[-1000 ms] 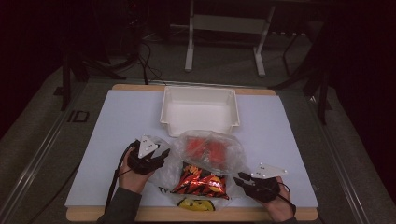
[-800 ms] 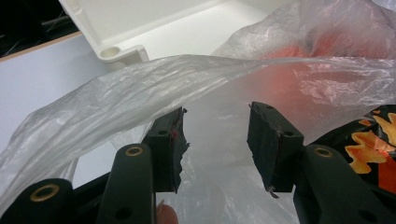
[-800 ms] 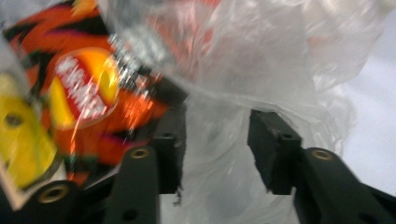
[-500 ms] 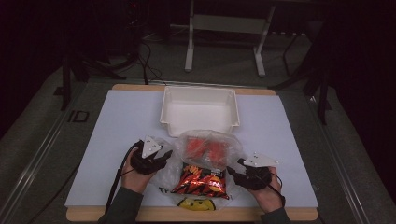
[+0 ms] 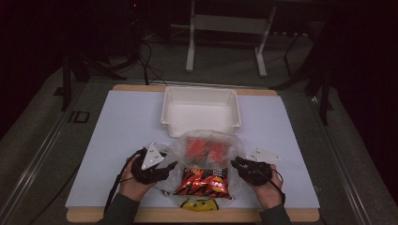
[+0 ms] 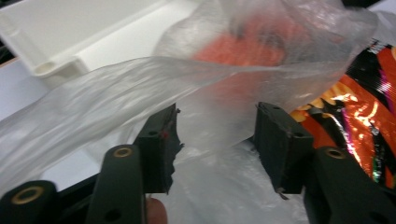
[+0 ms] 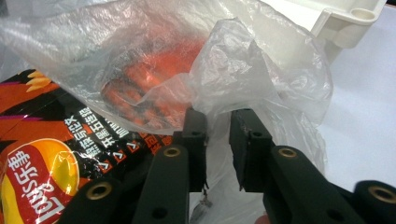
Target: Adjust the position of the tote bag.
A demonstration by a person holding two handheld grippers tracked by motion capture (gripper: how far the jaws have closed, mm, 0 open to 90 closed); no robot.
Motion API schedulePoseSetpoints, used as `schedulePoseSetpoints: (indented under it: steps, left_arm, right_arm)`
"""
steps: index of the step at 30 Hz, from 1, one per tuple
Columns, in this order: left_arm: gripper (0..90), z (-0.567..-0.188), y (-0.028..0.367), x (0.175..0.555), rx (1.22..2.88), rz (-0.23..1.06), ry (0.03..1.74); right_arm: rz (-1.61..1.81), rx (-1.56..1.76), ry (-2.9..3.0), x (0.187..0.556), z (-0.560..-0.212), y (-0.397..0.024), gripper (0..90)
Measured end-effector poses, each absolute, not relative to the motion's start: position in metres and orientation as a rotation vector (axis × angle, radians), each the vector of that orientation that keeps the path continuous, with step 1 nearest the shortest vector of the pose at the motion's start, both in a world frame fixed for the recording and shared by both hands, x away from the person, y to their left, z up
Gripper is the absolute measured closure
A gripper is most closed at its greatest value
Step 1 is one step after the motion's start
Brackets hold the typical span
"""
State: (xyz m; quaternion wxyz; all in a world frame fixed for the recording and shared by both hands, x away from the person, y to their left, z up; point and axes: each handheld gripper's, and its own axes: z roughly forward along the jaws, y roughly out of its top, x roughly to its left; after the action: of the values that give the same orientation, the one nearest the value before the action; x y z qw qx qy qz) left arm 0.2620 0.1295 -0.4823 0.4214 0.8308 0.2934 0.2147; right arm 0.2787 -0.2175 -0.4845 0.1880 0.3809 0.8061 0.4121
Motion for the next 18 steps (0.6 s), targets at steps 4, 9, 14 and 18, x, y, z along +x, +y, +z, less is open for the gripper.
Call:
schedulePoseSetpoints:
  steps: [4,9,14,18]
  left_arm:
    - [41.2,-0.487,0.117,0.264,2.101,0.531,0.692]
    - [36.5,-0.493,0.104,0.265,2.164,0.528,0.65]
    - [35.7,-0.495,0.107,0.263,2.169,0.506,0.643]
    - [36.3,-0.497,0.118,0.261,2.155,0.476,0.665]
  right_arm:
    - [1.169,1.086,2.253,0.28,-0.483,-0.218,79.7]
    - [1.183,1.122,2.23,0.283,-0.481,-0.22,81.8]
    - [1.196,1.143,2.215,0.283,-0.479,-0.224,82.2]
    - [1.191,1.146,2.217,0.283,-0.48,-0.226,82.1]
